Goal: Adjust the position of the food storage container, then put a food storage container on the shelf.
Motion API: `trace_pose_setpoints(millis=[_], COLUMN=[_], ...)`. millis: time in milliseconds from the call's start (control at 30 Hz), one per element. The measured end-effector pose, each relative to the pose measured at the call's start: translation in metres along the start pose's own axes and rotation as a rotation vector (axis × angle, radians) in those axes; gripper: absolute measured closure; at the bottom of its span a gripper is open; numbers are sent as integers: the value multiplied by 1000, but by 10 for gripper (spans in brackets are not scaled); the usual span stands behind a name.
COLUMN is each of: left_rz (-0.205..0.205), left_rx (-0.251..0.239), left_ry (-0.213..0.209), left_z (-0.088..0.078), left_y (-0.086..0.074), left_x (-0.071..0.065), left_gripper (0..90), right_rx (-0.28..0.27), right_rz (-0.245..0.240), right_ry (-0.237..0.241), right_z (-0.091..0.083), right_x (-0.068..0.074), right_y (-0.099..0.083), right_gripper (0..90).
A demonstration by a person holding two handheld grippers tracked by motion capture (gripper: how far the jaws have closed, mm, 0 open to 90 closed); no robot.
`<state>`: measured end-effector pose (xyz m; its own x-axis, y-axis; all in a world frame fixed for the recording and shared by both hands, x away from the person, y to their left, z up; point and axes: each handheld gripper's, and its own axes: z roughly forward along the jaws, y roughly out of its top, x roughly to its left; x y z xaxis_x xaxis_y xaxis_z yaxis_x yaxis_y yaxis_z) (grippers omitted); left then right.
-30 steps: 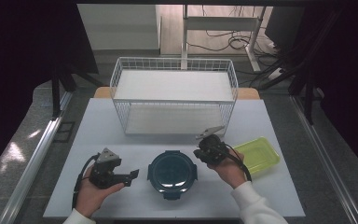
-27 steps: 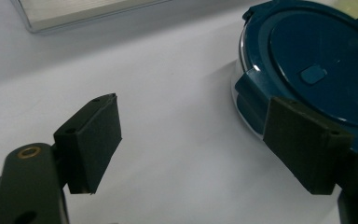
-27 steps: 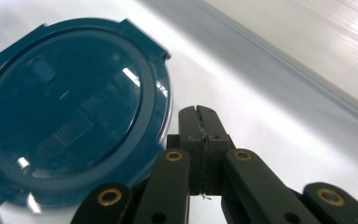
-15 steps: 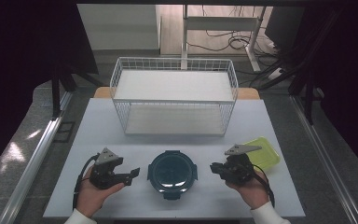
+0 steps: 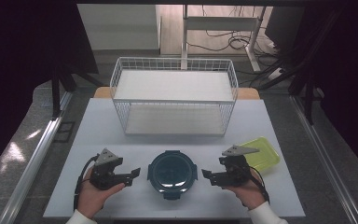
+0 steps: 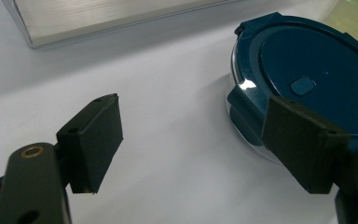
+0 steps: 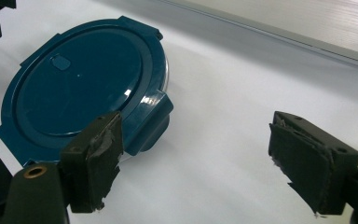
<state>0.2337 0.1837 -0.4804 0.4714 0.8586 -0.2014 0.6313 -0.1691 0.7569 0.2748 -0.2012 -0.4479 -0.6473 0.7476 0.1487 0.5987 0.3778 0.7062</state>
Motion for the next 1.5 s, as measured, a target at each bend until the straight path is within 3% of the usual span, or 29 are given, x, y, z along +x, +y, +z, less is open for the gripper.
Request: trace_pose_setpoints(millis=[133, 233, 533, 800, 1033, 1200, 1300, 1433, 1500], left_rz=[-7, -8, -33, -104, -141, -164, -209, -218, -233], left_rx=[9, 14, 27, 37, 56, 69, 82, 98, 109], left_ry=[-8, -17, -13, -82, -137, -165, -210, -222, -245], left_z=[0, 0, 0, -2, 3, 9, 15, 21, 27], left_y=[0, 1, 3, 6, 9, 13, 16, 17, 18], left_x=[0, 0, 0, 1, 0, -3, -2, -3, -4], left_gripper=[202, 203, 132, 102, 73, 60, 54, 55, 58], right_rx=[-5, -16, -18, -6, 1, 10, 16, 31, 50], right_rz=[21, 54, 76, 96, 122, 161, 191, 197, 227], right_ry=[1, 35, 76, 93, 110, 154, 182, 187, 203], right_z=[1, 1, 4, 10, 15, 23, 31, 38, 47], right_x=[-1, -3, -3, -1, 3, 9, 12, 13, 11], right_y=[0, -1, -1, 0, 0, 3, 6, 8, 8], right_gripper=[173, 173, 166, 157, 145, 140, 140, 138, 138])
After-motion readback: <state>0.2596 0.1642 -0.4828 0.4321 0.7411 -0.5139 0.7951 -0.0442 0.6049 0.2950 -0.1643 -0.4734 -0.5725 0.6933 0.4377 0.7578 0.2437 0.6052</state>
